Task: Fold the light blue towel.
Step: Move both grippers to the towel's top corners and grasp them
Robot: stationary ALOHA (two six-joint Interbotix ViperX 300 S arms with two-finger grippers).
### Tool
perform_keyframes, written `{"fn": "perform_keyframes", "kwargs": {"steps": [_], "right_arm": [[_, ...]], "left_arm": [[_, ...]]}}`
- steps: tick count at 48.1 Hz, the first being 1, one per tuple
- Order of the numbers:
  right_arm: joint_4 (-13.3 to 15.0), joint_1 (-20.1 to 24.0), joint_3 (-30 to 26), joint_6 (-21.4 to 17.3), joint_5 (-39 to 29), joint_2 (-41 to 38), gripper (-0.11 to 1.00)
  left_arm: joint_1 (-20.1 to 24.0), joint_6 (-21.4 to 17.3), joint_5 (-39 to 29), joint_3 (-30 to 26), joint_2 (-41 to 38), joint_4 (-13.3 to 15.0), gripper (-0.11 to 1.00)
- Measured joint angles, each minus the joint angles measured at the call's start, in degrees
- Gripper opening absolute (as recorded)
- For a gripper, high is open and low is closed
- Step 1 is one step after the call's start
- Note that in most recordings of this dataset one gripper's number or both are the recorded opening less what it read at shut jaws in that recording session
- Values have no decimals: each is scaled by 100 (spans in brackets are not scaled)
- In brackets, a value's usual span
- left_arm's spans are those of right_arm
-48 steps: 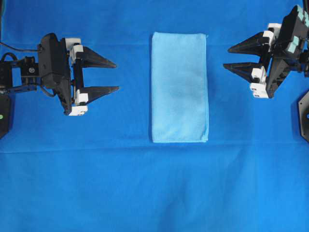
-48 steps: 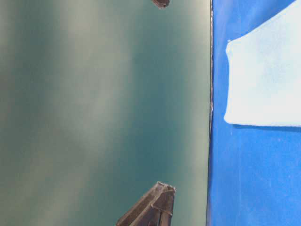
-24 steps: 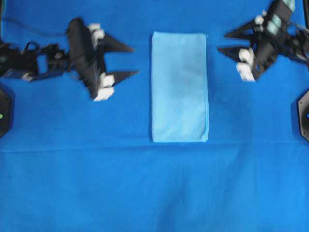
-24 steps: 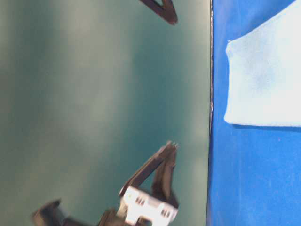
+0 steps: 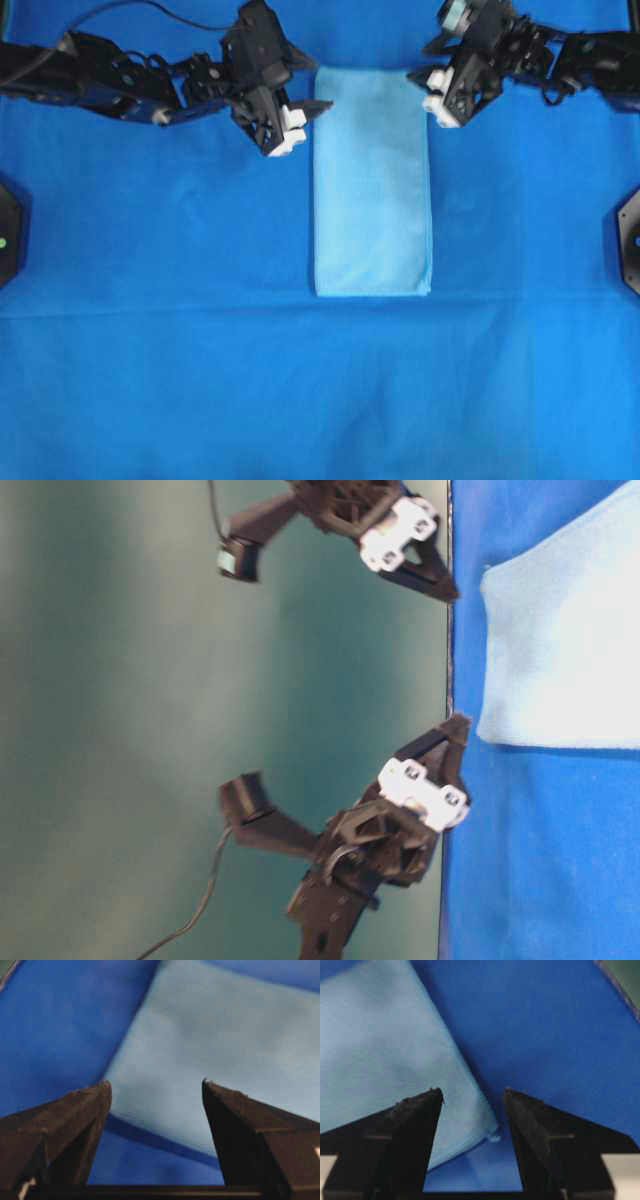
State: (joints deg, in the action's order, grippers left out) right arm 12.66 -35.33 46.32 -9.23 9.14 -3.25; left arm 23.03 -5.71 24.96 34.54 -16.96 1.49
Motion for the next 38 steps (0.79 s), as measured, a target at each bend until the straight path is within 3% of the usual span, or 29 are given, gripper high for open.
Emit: {"fn": "perform_keyframes", "kwargs": {"steps": [14, 21, 24, 32, 34, 38], "right_arm": [[26, -176, -70, -35, 0, -545, 57], [26, -193, -88, -26, 9, -624, 55], [18, -202, -88, -26, 0, -633, 49], [18, -176, -88, -79, 26, -642, 6], [18, -176, -88, -97, 26, -633, 5], [-9, -176, -88, -105, 26, -642, 5]], "left_arm": [[343, 9, 0, -422, -677, 0, 70], [334, 26, -26, -501, -826, 9, 64], [334, 0, -141, -510, -826, 0, 52], [290, -149, -352, -545, -826, -9, 9], [290, -149, -360, -545, -826, -9, 3], [290, -185, -378, -554, -826, -9, 3]]}}
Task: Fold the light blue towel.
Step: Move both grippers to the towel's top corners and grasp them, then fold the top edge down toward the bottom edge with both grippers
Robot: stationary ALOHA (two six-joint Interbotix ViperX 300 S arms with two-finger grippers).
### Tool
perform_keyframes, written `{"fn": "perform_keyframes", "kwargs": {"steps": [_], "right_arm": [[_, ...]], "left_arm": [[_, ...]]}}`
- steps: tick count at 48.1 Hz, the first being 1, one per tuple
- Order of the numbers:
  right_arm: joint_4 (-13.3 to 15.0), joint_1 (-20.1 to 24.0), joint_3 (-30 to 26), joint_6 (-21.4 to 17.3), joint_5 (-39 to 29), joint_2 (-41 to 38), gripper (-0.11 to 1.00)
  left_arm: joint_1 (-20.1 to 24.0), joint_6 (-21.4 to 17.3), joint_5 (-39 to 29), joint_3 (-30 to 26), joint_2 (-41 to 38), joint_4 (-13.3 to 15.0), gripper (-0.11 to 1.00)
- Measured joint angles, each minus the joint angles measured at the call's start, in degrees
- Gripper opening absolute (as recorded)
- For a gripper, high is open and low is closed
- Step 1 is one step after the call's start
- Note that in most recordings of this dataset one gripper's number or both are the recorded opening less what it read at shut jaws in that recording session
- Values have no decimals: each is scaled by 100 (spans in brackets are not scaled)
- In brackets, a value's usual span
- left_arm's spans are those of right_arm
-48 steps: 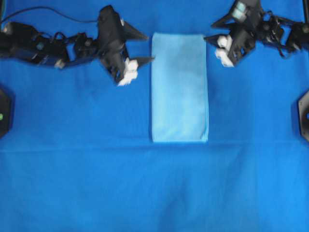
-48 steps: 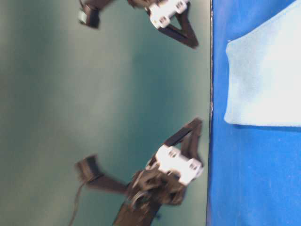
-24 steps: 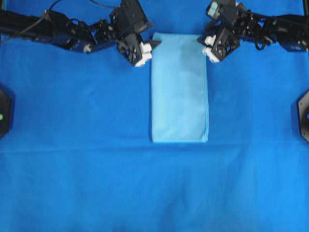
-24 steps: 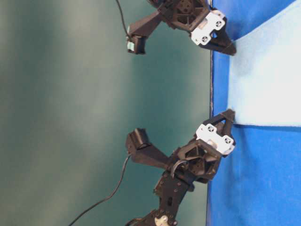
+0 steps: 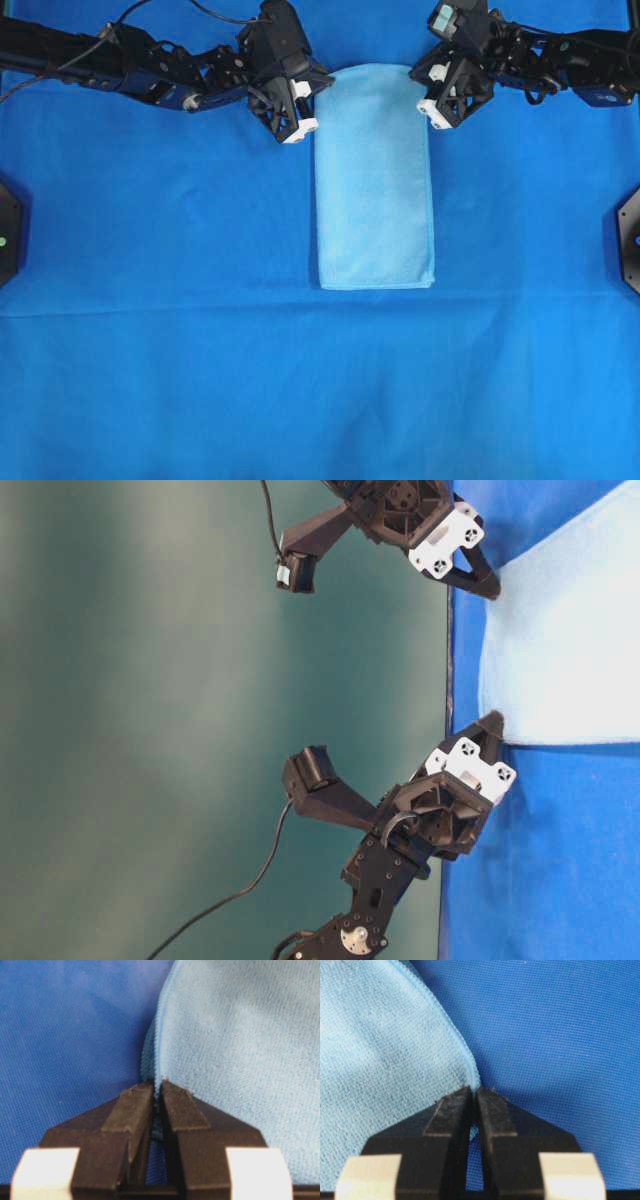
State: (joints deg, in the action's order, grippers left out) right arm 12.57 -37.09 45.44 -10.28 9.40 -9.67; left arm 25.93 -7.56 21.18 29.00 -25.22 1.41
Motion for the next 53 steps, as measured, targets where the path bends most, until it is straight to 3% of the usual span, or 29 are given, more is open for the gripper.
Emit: {"fn": "perform_keyframes", "kwargs": {"steps": [32, 42, 53], "right_arm": [[-88, -290, -158, 35, -26, 237, 5], [-97, -290, -185, 26, -105, 325, 5], [-97, -79, -70, -18, -624, 1063, 5]], "left_arm": [[396, -519, -53, -79, 272, 0, 3], [352, -545, -123, -70, 343, 0, 3], [44, -835, -308, 97, 958, 0, 3]]}}
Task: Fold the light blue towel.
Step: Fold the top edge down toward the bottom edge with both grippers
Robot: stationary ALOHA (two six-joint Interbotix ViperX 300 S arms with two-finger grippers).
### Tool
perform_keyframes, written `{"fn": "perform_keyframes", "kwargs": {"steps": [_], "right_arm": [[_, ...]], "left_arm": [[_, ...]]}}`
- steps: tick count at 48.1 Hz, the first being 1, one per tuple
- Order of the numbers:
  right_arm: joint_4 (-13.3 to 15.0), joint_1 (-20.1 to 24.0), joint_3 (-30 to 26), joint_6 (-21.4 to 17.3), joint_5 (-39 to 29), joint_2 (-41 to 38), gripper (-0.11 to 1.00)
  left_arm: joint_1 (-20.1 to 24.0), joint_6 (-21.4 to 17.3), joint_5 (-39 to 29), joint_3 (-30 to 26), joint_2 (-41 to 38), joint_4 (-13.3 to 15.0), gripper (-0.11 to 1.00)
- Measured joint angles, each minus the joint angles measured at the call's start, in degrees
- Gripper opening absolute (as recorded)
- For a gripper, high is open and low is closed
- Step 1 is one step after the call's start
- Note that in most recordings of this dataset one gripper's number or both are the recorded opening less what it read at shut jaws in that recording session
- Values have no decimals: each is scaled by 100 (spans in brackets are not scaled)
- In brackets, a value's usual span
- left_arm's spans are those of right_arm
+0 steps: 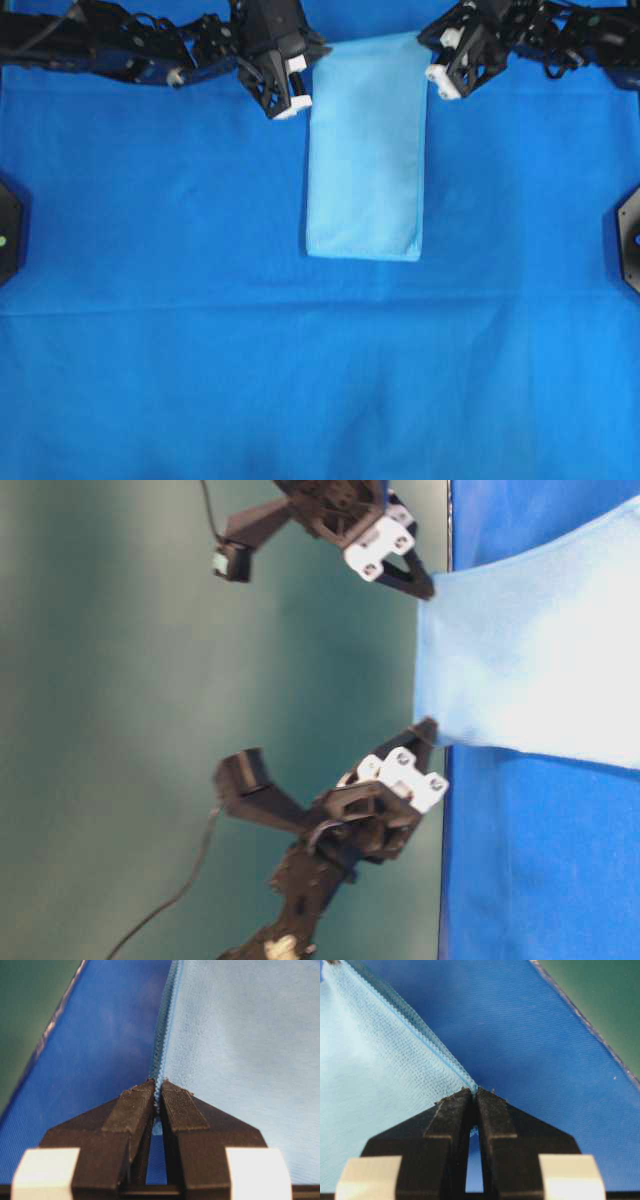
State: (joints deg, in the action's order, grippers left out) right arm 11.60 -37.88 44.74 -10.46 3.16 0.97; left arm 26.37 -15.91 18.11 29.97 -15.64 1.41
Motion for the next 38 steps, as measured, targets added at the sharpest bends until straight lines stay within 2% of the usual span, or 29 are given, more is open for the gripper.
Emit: {"fn": "perform_keyframes", "kwargs": {"steps": [14, 26, 32, 38], "right_arm": [[-62, 738, 396, -255, -589, 1072, 5], [-79, 1758, 853, -747, -1063, 1661, 5], [-70, 2224, 958, -1011, -1178, 1705, 5], [-79, 2558, 1011, -1213, -1195, 1635, 5]], "left_arm": [[-457, -53, -325, 580, 923, 0, 3], [-1283, -62, -325, 1011, 1160, 0, 3], [-1723, 70, -334, 1125, 1160, 0, 3], [-2030, 369, -316, 1266, 1116, 0, 3]]}}
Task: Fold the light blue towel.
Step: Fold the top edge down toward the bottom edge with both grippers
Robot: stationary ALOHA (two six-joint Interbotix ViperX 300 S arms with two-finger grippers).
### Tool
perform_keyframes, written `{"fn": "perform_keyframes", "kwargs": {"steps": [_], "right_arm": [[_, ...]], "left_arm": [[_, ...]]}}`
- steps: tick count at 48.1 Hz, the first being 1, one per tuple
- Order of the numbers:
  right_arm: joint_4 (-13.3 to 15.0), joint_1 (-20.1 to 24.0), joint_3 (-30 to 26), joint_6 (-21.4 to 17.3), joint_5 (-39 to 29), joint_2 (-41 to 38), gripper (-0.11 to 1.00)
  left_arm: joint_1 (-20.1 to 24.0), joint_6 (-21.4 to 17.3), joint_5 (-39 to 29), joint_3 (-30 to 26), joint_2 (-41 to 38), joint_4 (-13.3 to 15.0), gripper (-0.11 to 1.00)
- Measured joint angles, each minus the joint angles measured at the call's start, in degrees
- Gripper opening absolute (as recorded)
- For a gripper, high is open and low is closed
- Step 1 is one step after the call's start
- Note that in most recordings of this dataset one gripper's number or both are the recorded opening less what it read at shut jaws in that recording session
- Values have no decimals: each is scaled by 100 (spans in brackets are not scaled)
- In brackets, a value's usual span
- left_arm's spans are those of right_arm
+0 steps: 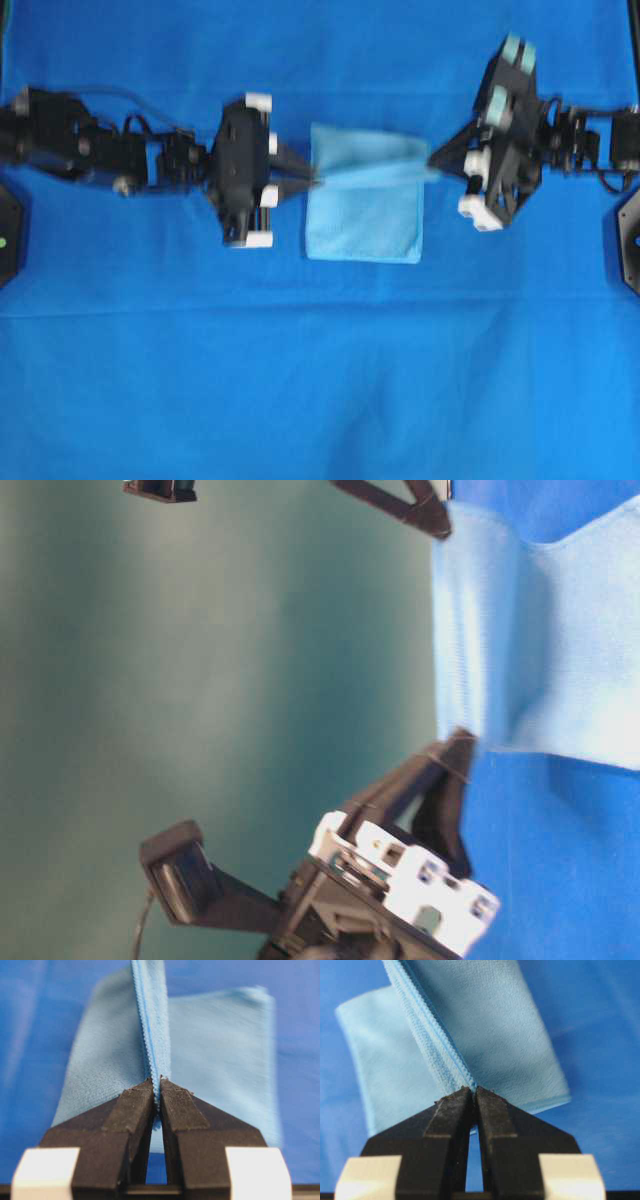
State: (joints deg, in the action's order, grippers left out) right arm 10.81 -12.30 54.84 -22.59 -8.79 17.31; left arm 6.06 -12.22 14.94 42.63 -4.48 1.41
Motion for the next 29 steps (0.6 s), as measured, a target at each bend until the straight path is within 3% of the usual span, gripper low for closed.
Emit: {"fn": "perform_keyframes", "kwargs": {"steps": [14, 29], "right_arm": [[0, 422, 53, -360, 404, -809, 5], [0, 563, 62, -466, 686, -1213, 5]], "left_arm": [[-325, 343, 185, 70, -571, 9, 3], [-510, 352, 457, 79, -861, 9, 3]]}}
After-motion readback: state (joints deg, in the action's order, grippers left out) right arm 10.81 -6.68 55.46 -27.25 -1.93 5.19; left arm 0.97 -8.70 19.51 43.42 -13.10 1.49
